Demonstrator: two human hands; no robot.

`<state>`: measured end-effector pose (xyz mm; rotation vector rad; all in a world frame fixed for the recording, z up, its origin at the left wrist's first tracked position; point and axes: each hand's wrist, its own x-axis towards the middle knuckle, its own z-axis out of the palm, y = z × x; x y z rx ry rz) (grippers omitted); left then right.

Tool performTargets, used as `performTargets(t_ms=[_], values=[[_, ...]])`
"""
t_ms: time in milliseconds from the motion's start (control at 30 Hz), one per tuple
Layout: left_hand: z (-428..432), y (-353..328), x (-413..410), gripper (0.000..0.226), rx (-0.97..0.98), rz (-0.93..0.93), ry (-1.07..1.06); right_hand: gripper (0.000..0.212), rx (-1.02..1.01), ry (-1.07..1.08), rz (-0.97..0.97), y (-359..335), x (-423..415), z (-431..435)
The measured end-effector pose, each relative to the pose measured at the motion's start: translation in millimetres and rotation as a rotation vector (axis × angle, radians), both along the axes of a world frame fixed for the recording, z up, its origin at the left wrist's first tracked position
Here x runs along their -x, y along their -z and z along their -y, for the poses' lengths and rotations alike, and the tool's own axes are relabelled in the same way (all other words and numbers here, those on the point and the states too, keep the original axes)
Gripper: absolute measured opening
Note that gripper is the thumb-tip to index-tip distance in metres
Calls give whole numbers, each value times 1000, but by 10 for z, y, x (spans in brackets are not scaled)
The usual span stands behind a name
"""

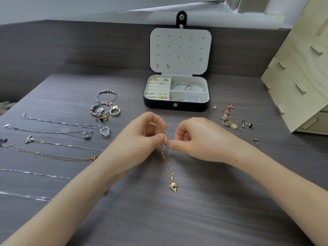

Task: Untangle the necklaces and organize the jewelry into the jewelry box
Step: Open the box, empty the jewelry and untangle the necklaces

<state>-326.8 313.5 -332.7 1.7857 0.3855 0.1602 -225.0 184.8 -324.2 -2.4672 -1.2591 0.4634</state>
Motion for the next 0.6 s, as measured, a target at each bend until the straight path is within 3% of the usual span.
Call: performTargets(t_ms=[367, 500, 600], values=[[9, -117, 2, 16, 476, 97, -31, 19, -5, 18, -25, 20, -38, -1], [24, -101, -4, 23, 420, 90, -38, 14, -9, 9, -33, 18, -40, -2], [32, -55, -22, 26, 249, 114, -111, 12, -13, 5, -40, 12, -30, -7]])
